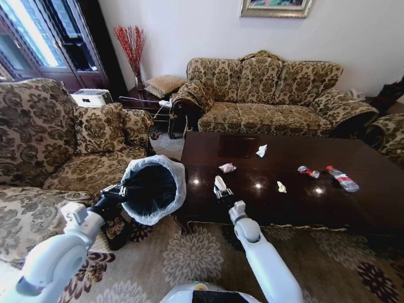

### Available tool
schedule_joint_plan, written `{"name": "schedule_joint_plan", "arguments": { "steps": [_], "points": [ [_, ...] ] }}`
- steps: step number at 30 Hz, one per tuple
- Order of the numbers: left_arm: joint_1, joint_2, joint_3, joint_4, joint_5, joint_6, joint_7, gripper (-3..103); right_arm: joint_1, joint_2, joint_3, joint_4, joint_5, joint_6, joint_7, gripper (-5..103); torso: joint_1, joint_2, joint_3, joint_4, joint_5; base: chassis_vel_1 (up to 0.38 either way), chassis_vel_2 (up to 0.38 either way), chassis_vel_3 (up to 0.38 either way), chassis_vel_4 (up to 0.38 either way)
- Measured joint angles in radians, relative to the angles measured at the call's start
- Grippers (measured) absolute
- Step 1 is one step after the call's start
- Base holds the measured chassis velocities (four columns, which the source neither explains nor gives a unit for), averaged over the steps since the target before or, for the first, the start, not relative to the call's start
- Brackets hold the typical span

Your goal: Move to the front of the table and place the trash on the table into the trash bin.

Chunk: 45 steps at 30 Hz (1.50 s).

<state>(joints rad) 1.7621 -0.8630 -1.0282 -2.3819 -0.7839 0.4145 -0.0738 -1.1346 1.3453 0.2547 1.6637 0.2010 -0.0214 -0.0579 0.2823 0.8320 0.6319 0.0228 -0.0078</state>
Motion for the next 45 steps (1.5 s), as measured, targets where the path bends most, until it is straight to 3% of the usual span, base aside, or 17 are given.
{"name": "schedule_joint_plan", "arguments": {
  "steps": [2,3,5,6,9,10,12,16,17,23,29,32,33,34,36,42,45],
  "points": [
    [0.015,0.086,-0.052,0.003,-0.098,0.075,-0.035,0,-0.049,-0.015,0.043,0.133,0.018,0.016,0.000,10,0.000,0.000,0.000,0.0000,0.0000,0.000,0.000,0.000,0.000],
    [0.015,0.086,-0.052,0.003,-0.098,0.075,-0.035,0,-0.049,-0.015,0.043,0.133,0.018,0.016,0.000,10,0.000,0.000,0.000,0.0000,0.0000,0.000,0.000,0.000,0.000],
    [0.016,0.204,-0.092,0.017,-0.233,0.145,-0.090,0,-0.088,-0.039,0.081,0.280,0.059,0.043,-0.013,7,0.000,0.000,0.000,0.0000,-0.0002,0.000,0.000,0.000,0.000],
    [0.016,0.204,-0.092,0.017,-0.233,0.145,-0.090,0,-0.088,-0.039,0.081,0.280,0.059,0.043,-0.013,7,0.000,0.000,0.000,0.0000,-0.0002,0.000,0.000,0.000,0.000],
    [-0.019,0.390,-0.098,0.063,-0.403,0.200,-0.161,0,-0.108,-0.100,0.133,0.488,0.196,0.067,-0.101,1,0.000,0.000,0.000,-0.0004,-0.0001,0.000,0.000,0.000,0.000],
    [-0.019,0.390,-0.098,0.063,-0.403,0.200,-0.161,0,-0.108,-0.100,0.133,0.488,0.196,0.067,-0.101,1,0.000,0.000,0.000,-0.0004,-0.0001,0.000,0.000,0.000,0.000],
    [-0.047,0.472,-0.075,0.076,-0.494,0.216,-0.198,0,-0.098,-0.128,0.137,0.565,0.281,0.065,-0.142,0,0.000,0.000,0.000,-0.0005,0.0002,0.000,0.000,0.000,0.000],
    [-0.090,0.602,-0.015,0.091,-0.579,0.225,-0.229,0,-0.072,-0.177,0.073,0.673,0.399,0.034,-0.199,0,0.000,0.000,0.000,-0.0005,0.0000,0.000,0.000,0.000,0.000],
    [-0.096,0.663,0.003,0.089,-0.604,0.225,-0.236,0,-0.056,-0.193,0.015,0.693,0.429,0.019,-0.219,0,0.000,0.000,0.000,0.0000,-0.0002,0.000,0.000,0.000,0.000],
    [-0.114,0.826,0.011,0.043,-0.676,0.226,-0.245,0,0.045,-0.198,-0.197,0.636,0.388,-0.011,-0.245,0,0.000,0.000,0.000,0.0002,0.0001,0.000,0.000,0.000,0.000],
    [-0.157,0.872,0.012,-0.009,-0.726,0.227,-0.252,0,0.083,-0.170,-0.310,0.561,0.306,-0.038,-0.240,-1,0.000,0.000,0.000,-0.0001,0.0002,0.000,0.000,0.000,0.000],
    [-0.165,0.871,0.013,-0.033,-0.737,0.227,-0.256,0,0.079,-0.168,-0.335,0.550,0.278,-0.042,-0.240,14,0.000,0.000,0.000,0.0000,-0.0001,0.000,0.000,0.000,0.000],
    [-0.165,0.869,0.013,-0.037,-0.737,0.227,-0.257,0,0.078,-0.169,-0.337,0.550,0.275,-0.042,-0.241,14,0.000,0.000,0.000,0.0000,-0.0001,0.000,0.000,0.000,0.000],
    [-0.164,0.860,0.014,-0.047,-0.738,0.227,-0.260,0,0.076,-0.172,-0.338,0.550,0.270,-0.042,-0.242,25,0.000,0.000,0.000,0.0000,-0.0002,0.000,0.000,0.000,0.000],
    [-0.161,0.855,0.014,-0.052,-0.738,0.227,-0.261,0,0.075,-0.175,-0.338,0.551,0.269,-0.042,-0.242,25,0.000,0.000,0.000,-0.0001,-0.0001,0.000,0.000,0.000,0.000],
    [-0.156,0.834,0.014,-0.056,-0.737,0.231,-0.269,0,0.058,-0.181,-0.317,0.587,0.268,-0.038,-0.243,52,0.000,0.000,0.000,-0.0001,0.0000,0.000,0.000,0.000,0.000],
    [-0.155,0.827,0.014,-0.053,-0.736,0.232,-0.272,0,0.046,-0.184,-0.302,0.610,0.269,-0.029,-0.245,58,0.000,0.000,0.000,0.0000,0.0000,0.000,0.000,0.000,0.000]
  ]
}}
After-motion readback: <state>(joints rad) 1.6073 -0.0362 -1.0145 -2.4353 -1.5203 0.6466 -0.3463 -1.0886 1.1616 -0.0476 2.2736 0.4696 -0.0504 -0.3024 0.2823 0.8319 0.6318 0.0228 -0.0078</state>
